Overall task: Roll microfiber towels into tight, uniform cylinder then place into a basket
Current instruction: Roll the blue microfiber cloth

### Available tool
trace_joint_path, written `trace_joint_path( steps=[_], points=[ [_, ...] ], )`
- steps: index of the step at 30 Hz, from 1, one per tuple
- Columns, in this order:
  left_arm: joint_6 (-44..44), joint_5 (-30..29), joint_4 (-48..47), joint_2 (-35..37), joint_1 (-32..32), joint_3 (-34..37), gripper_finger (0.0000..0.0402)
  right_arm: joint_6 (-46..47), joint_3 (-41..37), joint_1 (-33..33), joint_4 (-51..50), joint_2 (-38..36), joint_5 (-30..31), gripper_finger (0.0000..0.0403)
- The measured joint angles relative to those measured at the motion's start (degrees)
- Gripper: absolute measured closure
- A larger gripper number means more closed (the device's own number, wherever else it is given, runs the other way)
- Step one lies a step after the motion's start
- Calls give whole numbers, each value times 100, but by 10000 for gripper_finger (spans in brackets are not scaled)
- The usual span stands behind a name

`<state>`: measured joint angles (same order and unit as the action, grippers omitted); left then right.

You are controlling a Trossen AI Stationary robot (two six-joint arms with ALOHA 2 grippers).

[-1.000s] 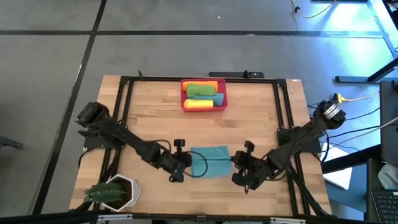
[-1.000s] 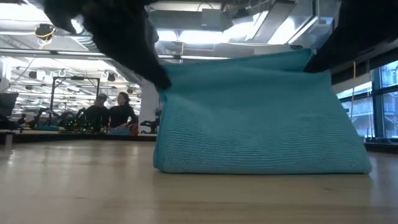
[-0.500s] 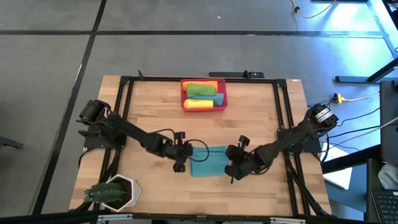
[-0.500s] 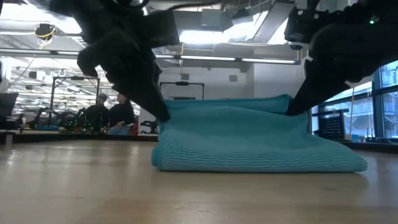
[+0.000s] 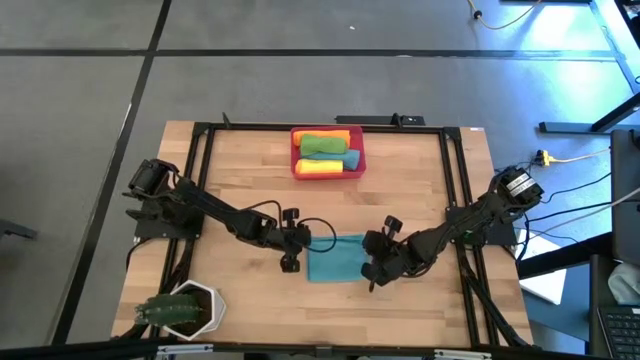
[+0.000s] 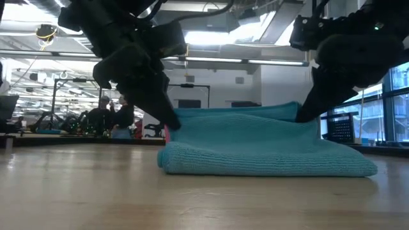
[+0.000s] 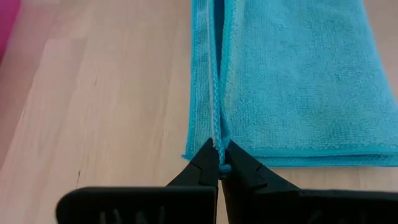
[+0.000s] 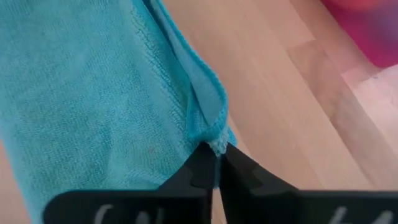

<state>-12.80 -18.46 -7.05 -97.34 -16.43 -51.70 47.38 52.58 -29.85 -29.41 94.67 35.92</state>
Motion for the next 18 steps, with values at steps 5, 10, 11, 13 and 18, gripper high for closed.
trace_joint_path(
  steps=[5, 10, 11, 13, 18],
  points=[
    [-2, -2, 4, -2, 35, 0, 401, -115, 0, -11, -11, 0, 20, 321],
    [-2, -4, 8, -2, 42, 0, 402, -114, 0, -11, -118, -72, 34, 265],
    [5, -8, 8, -2, 44, 0, 401, -112, 0, -11, -141, -112, 42, 258],
    [126, -22, 13, -2, 62, 0, 402, -113, 0, -11, -199, -209, 50, 248],
    [198, -4, 21, -2, 95, 0, 392, -123, 0, -11, -199, -423, 197, 243]
  ],
)
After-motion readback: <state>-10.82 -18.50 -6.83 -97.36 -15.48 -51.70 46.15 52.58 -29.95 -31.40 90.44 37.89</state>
